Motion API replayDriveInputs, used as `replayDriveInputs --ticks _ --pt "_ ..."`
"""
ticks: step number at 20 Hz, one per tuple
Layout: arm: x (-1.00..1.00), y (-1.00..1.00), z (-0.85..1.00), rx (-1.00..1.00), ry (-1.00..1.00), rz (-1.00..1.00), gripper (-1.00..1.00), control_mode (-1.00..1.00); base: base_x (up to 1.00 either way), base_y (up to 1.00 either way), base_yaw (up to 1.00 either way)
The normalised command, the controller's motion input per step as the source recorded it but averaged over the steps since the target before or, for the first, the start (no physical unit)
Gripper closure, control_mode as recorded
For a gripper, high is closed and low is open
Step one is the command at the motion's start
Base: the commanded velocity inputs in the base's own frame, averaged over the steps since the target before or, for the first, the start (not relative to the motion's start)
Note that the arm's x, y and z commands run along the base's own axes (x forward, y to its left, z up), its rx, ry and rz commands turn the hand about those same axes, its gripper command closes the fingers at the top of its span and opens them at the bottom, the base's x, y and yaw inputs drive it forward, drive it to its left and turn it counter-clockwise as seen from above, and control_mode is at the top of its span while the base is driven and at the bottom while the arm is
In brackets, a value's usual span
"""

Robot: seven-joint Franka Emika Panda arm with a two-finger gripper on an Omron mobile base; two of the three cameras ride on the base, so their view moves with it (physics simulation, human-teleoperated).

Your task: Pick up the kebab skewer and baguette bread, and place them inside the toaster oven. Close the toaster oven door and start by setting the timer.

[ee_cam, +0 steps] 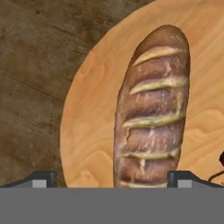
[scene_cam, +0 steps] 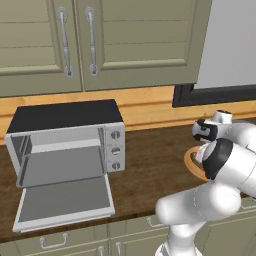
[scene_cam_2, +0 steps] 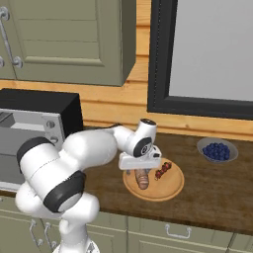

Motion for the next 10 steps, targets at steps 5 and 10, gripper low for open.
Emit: replayDriveInputs --ticks 5,10 --pt "0.12 -0.01 -0.15 0.00 0.00 0.00 -1.00 -1.00 0.00 0.00 0.00" --pt "0.22 -0.14 0.00 0.00 0.00 -0.01 -1.00 -1.00 0.00 0.00 0.00"
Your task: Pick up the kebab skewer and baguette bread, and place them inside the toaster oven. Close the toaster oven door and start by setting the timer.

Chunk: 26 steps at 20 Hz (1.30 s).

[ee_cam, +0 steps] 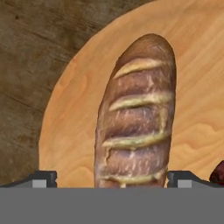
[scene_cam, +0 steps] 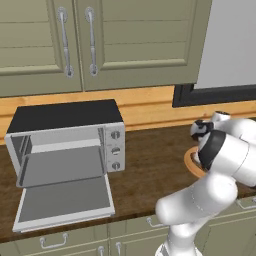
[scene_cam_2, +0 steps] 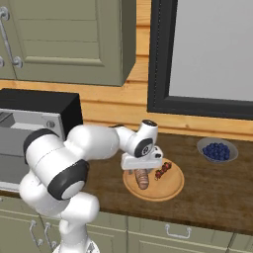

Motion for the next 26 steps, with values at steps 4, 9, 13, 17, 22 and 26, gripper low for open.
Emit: replayDriveInputs --ticks 4,9,13,17,22,26 --pt "0.10 -0.15 -0.06 0.00 0.00 0.00 -1.00 -1.00 0.00 0.00 0.00" --pt "0.00 0.00 -0.31 0.00 0.00 0.00 -1.00 -1.00 0.00 0.00 0.00" --pt "0.00 0.00 -0.25 0.00 0.00 0.00 -1.00 -1.00 0.00 0.00 0.00" --pt "0.00 0.00 -0.16 0.00 0.00 0.00 1.00 -1.00 0.00 0.00 0.00" --pt "-0.02 -0.01 0.00 0.00 0.00 0.00 1.00 -1.00 0.00 0.00 0.00" --pt "-0.04 0.06 0.51 0.00 0.00 0.00 1.00 -1.00 0.00 0.00 0.00"
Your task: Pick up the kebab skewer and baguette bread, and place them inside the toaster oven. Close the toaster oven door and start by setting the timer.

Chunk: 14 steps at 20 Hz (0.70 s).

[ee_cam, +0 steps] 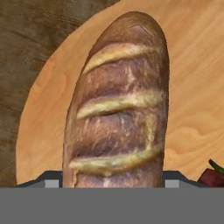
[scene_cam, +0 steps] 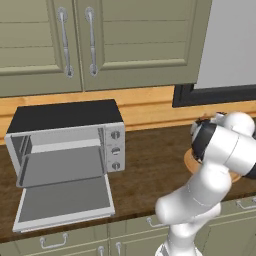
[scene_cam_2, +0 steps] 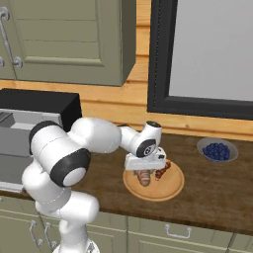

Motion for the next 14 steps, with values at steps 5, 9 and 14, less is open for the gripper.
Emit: replayDriveInputs --ticks 5,9,14 --pt "-0.09 0.70 0.85 0.00 0.00 0.03 1.00 -1.00 0.00 0.00 0.00" --pt "-0.24 0.91 0.73 0.00 0.00 0.16 1.00 -1.00 0.00 0.00 0.00" --pt "-0.40 0.91 0.46 -0.02 0.00 0.25 1.00 -1.00 0.00 0.00 0.00"
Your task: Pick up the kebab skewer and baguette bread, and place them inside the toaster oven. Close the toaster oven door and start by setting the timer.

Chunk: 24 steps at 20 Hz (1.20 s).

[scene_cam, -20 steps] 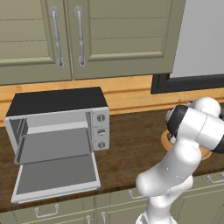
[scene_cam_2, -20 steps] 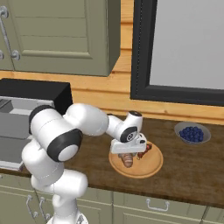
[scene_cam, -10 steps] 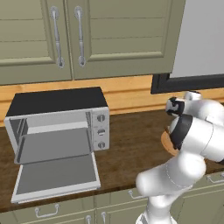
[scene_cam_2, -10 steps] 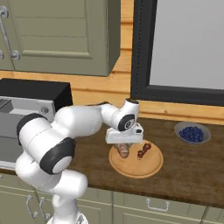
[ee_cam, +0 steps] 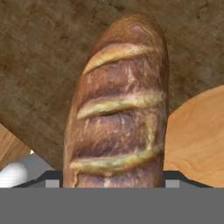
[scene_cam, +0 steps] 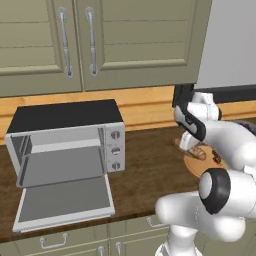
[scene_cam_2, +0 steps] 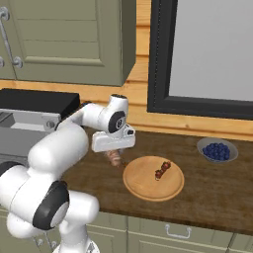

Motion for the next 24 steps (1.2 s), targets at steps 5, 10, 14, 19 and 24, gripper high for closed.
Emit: replayDriveInputs --ticks 5,10,14,19,24 --pt "-0.55 1.00 0.29 -0.09 0.00 0.21 1.00 -1.00 0.00 0.00 0.00" --pt "-0.45 1.00 0.33 -0.10 -0.02 0.17 1.00 -1.00 0.00 0.00 0.00" --pt "-0.34 0.98 0.45 -0.05 -0.09 0.17 1.00 -1.00 0.00 0.00 0.00" --pt "-0.20 0.95 0.53 -0.05 -0.07 0.16 1.00 -1.00 0.00 0.00 0.00" --pt "-0.08 0.98 0.43 -0.08 -0.13 0.13 1.00 -1.00 0.00 0.00 0.00"
